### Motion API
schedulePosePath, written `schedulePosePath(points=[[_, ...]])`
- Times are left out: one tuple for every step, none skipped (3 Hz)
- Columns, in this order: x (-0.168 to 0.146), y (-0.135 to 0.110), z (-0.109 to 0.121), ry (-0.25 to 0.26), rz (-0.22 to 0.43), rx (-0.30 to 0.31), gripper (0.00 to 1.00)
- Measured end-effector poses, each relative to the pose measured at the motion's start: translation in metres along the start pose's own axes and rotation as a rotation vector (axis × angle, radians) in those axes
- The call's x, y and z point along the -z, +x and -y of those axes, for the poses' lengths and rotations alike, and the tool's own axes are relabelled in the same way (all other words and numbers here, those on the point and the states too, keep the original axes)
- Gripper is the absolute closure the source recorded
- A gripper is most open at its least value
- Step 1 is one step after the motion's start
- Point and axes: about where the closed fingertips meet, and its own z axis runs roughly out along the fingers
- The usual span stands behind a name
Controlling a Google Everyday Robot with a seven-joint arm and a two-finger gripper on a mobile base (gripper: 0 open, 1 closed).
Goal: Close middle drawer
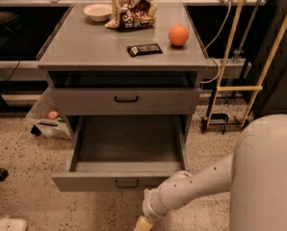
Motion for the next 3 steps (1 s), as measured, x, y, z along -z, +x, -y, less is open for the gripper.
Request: schedulePosePath(points=[[0.009,-0.027,0.047,0.103,0.034,-0.021,0.00],[0.022,-0.062,0.077,0.172,0.052,-0.013,0.00],[0.012,-0.077,0.074,0.161,0.038,0.028,0.00]])
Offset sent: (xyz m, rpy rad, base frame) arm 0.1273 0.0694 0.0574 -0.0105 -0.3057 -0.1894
